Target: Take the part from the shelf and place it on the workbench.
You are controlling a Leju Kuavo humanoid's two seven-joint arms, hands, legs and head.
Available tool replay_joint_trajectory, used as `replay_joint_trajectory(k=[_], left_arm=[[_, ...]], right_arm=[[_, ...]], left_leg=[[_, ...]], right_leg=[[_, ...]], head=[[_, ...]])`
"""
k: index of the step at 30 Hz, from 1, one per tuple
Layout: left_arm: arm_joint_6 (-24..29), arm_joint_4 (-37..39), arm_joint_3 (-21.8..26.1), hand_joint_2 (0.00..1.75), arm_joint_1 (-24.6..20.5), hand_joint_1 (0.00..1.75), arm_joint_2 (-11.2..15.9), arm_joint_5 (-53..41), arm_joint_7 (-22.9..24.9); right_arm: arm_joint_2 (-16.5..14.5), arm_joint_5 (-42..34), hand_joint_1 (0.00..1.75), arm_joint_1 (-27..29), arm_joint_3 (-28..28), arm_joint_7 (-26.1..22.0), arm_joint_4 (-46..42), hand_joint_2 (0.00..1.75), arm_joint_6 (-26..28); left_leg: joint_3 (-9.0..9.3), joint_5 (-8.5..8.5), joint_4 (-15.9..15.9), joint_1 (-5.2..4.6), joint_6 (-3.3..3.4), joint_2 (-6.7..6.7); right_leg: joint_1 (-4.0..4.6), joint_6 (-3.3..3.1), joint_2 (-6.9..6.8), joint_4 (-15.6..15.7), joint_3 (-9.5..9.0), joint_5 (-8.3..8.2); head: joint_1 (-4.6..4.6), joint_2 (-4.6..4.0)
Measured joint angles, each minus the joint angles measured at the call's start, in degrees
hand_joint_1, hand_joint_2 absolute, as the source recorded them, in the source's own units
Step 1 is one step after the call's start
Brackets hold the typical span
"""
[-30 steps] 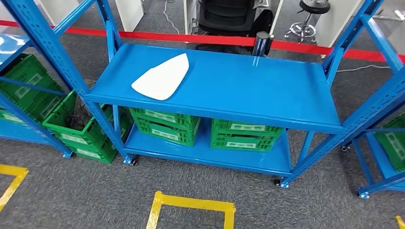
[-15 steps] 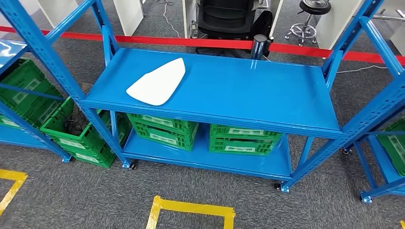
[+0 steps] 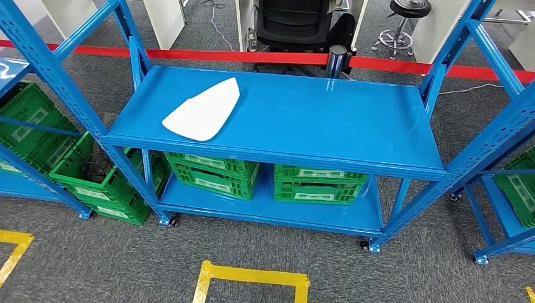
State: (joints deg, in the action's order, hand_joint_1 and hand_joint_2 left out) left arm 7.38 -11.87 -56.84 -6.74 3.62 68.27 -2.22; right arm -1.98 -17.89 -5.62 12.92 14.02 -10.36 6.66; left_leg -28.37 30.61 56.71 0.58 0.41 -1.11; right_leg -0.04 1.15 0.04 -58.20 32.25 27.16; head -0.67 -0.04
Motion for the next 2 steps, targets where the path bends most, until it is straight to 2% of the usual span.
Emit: replay_joint_trajectory(k=[1,2], left_arm=[[0.5,0.0,0.2,0.0,0.1,0.0,0.0,-0.8,0.0],[0.7,0.0,0.4,0.0,0.2,0.0,0.0,-1.3,0.1]], right_arm=[[0.0,1.2,0.0,0.1,-0.1,-1.4,0.0,1.75,1.2],[0.0,1.9,0.0,0.2,-0.2,-2.1,0.0,1.75,1.9]], left_leg=[[0.02,0.0,0.0,-0.04,0.0,0.0],[0.04,0.0,0.0,-0.06,0.0,0.0]], right_leg=[[-0.04,0.0,0.0,0.0,-0.03,0.0],[-0.06,0.0,0.0,0.0,-0.05,0.0]], head=[[-0.01,0.0],[0.0,0.0]])
